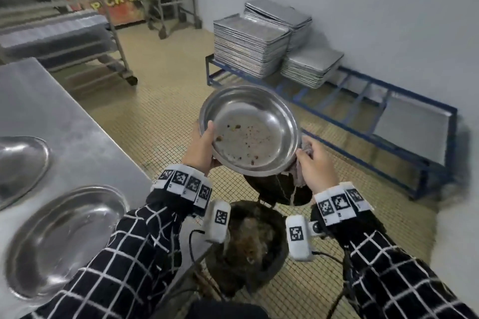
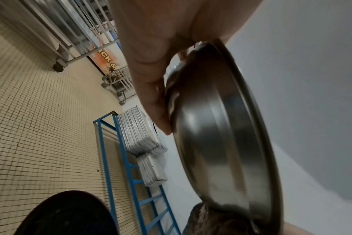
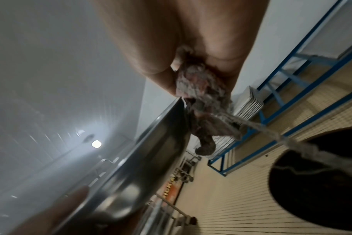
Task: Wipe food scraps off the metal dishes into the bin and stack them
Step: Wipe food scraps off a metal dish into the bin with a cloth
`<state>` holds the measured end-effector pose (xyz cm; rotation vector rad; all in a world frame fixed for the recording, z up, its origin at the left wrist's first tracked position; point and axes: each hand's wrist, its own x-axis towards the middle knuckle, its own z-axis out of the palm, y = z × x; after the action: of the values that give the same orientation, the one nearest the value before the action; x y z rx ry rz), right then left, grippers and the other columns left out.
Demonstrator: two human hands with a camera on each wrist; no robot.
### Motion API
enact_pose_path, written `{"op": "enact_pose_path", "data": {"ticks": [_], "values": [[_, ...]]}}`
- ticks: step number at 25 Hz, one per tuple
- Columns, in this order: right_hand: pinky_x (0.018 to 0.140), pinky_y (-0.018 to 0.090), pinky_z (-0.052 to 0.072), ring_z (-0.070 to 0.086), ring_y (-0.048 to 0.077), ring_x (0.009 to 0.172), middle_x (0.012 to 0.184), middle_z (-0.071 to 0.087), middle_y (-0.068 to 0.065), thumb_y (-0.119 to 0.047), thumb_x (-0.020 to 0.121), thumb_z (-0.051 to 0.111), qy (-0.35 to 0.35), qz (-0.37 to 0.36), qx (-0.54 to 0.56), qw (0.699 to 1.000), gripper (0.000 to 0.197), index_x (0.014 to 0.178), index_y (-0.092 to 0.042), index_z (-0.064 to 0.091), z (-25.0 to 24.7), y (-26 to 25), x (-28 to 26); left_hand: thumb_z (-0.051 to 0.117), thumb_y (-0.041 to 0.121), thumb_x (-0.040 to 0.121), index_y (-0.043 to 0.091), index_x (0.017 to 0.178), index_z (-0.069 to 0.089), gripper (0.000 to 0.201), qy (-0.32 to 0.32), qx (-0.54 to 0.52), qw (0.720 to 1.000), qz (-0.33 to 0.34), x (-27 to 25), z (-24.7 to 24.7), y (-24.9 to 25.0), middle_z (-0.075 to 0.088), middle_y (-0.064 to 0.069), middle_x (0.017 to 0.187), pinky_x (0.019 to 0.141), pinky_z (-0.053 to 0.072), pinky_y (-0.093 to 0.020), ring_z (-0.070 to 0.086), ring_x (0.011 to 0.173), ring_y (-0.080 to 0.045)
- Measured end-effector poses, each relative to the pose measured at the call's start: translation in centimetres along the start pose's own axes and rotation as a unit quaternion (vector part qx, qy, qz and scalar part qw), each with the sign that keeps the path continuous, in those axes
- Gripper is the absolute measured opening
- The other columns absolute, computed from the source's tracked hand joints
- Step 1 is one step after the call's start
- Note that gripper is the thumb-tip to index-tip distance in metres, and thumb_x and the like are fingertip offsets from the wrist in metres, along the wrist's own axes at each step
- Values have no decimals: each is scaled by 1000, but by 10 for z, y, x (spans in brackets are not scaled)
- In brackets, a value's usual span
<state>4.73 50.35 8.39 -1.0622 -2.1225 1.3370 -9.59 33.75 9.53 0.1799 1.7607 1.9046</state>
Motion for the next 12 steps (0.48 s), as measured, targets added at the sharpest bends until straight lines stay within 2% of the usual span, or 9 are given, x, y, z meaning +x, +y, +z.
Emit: {"op": "enact_pose_path", "data": {"ticks": [2,3,4,6,8,10,12], "values": [[97,36,46,54,15,118,132,54,-4,-26,99,46,7,1,-40,999,39,137,-25,45,4,17,13,47,70,80,37,144,26,75,-1,55,998,-7,23,2,-11,56,-11,130,83,55,-51,63,107,-33],[99,36,45,53,15,120,135,53,-5,-27,99,47,5,-3,-55,998,40,139,-25,43,6,21,19,45,76,76,40,146,22,82,-5,85,996,-6,36,0,-17,52,-11,136,92,50,-54,58,115,-34],[99,33,45,52,12,120,136,52,-6,-28,99,47,-2,-15,-71,997,42,140,-25,42,8,23,25,43,75,78,40,148,17,82,-16,110,994,-1,41,0,-16,49,-11,140,100,44,-55,54,121,-34],[96,25,43,51,5,117,134,52,-8,-30,99,47,-17,-75,-93,993,41,139,-23,43,16,18,36,35,61,93,34,150,13,67,-33,151,988,5,46,-1,-10,46,-8,143,107,37,-50,49,125,-31],[98,28,45,51,4,114,131,55,-7,-29,99,46,-29,-154,-109,982,38,137,-21,47,29,7,52,31,52,98,34,149,19,56,-50,185,981,15,54,-5,-5,51,0,134,104,36,-40,53,116,-24],[102,29,43,50,5,116,133,55,-6,-23,98,48,-53,-202,-132,969,42,140,-21,44,47,-5,67,33,50,99,35,148,26,52,-72,192,978,38,63,-12,-4,54,2,130,101,38,-36,55,113,-20],[102,25,40,50,9,119,133,54,-2,-20,96,52,-67,-210,-152,963,49,144,-19,40,67,-13,81,37,54,96,38,142,34,49,-104,187,976,44,71,-18,-5,57,1,130,103,43,-40,58,114,-19]]}}
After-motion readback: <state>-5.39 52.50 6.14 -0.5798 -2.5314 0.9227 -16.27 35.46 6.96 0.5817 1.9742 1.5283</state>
